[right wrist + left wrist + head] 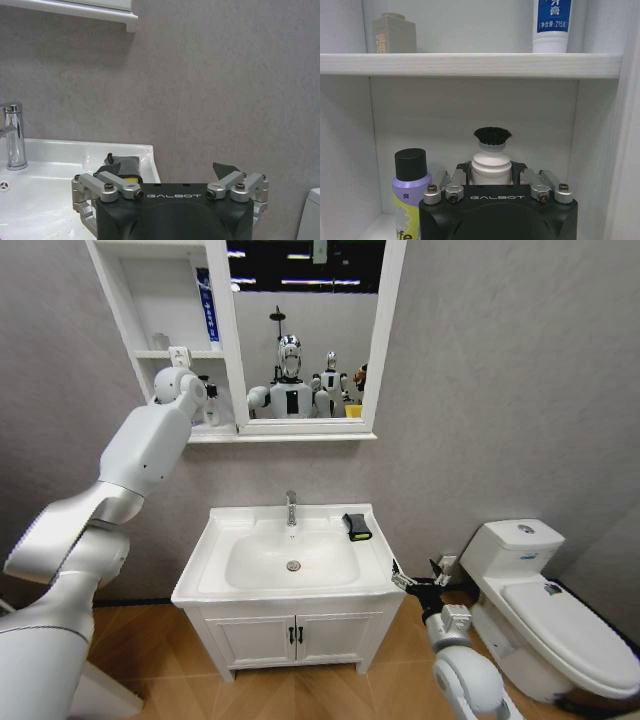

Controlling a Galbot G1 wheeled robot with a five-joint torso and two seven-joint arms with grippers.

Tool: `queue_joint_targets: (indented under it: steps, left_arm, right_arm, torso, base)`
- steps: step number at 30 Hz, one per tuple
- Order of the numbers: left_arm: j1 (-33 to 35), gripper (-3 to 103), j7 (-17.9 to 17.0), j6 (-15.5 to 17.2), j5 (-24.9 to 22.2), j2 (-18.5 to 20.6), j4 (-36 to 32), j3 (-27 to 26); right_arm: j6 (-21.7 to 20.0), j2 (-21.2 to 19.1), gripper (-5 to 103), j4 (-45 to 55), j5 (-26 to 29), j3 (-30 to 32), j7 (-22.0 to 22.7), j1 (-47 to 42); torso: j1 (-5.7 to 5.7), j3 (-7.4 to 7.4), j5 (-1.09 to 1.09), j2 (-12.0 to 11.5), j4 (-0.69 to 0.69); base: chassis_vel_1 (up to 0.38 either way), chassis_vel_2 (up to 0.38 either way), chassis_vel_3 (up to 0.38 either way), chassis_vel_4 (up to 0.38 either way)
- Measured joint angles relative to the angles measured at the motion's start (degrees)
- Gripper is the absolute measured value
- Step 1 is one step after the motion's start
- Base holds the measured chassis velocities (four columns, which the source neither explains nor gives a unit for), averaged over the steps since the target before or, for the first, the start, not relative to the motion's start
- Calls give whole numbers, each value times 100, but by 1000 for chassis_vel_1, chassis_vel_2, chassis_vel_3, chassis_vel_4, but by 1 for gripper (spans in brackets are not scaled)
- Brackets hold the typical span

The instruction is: Move facial cleanser and shampoo from washbasin to cabinet, then wipe washbasin with towel.

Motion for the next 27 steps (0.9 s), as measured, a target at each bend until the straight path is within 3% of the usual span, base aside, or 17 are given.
queue_joint_targets:
  steps: [15, 21, 24, 27]
  left_arm:
    - [43, 40, -19, -66, 69, -55, 10, -88]
    - [80, 67, -30, -155, 67, -41, -8, -90]
    - [103, 72, -46, -172, 66, -49, -9, -106]
    - [113, 89, -60, -177, 66, -40, -18, -107]
  right_arm:
    - [-9, -3, 100, 78, -25, 53, 11, -66]
    - [-8, 14, 100, 72, -34, 29, 6, -70]
    - [-8, 1, 100, 65, -34, 29, 5, -62]
    - [-6, -12, 100, 48, -30, 29, 3, -47]
  torso:
    - [0, 0, 0, 0, 0]
    - [0, 0, 0, 0, 0]
    - [0, 0, 0, 0, -1]
    - [0, 0, 0, 0, 0]
  base:
    - [0, 0, 0, 0]
    - [0, 0, 0, 0]
    - [0, 0, 0, 0]
    - [0, 0, 0, 0]
